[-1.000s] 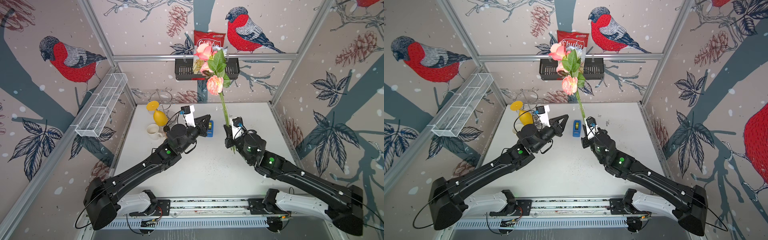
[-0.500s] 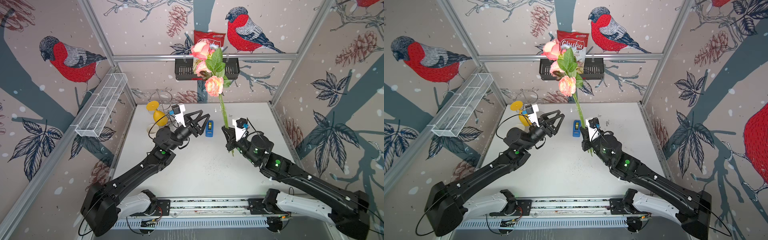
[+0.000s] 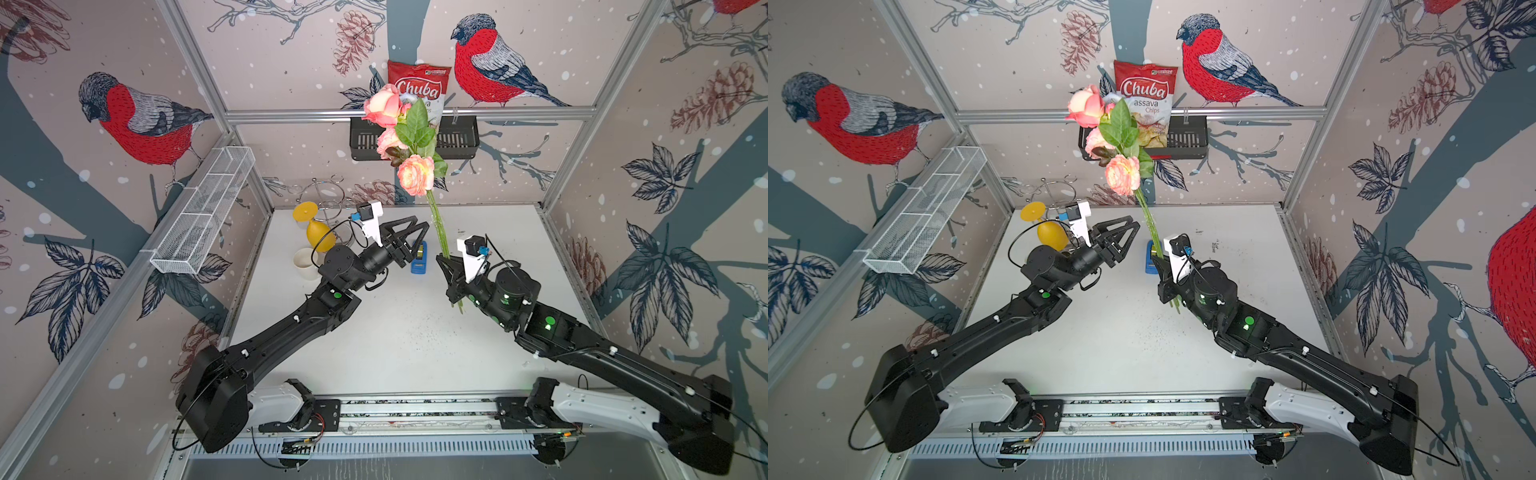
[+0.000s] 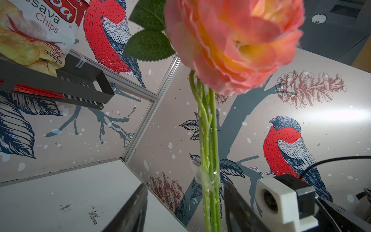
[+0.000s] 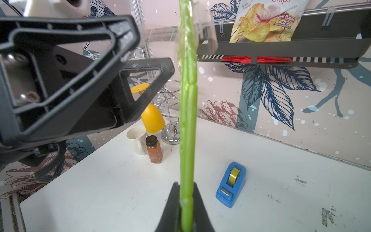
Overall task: Wrap bouquets with tape
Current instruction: Wrap the tape around the bouquet.
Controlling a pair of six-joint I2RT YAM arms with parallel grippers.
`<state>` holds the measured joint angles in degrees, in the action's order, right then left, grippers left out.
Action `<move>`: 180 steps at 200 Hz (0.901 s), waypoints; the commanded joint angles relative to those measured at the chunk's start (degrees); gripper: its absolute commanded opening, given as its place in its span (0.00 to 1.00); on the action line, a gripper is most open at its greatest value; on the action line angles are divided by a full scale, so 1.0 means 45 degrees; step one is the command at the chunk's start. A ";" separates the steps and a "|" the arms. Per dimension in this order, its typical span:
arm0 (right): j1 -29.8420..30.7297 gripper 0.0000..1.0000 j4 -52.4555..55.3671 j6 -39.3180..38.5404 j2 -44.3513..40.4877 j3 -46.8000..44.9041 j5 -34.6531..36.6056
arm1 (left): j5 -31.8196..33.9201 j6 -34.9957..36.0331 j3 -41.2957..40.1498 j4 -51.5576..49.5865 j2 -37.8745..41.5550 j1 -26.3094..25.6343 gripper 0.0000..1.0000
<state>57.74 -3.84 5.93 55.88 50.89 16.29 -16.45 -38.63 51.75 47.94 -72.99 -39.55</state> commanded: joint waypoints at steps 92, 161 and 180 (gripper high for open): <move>0.0171 0.00 -0.0222 -0.0038 0.0238 0.0136 0.0003 | 0.0168 -0.0423 0.0354 0.1023 -0.0173 -0.0098 0.11; 0.0160 0.00 -0.0386 0.0120 0.0027 0.0146 0.0212 | 0.2081 0.0071 -0.0380 -0.0123 0.0445 -0.0079 0.00; 0.0163 0.00 -0.0525 0.0230 -0.0058 0.0128 -0.0069 | 0.2969 0.0222 -0.0461 -0.0928 0.0494 -0.0049 0.00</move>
<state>58.39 -3.86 5.98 56.16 51.20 16.56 -8.99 -38.92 50.06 46.76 -71.24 -39.92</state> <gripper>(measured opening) 0.106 0.048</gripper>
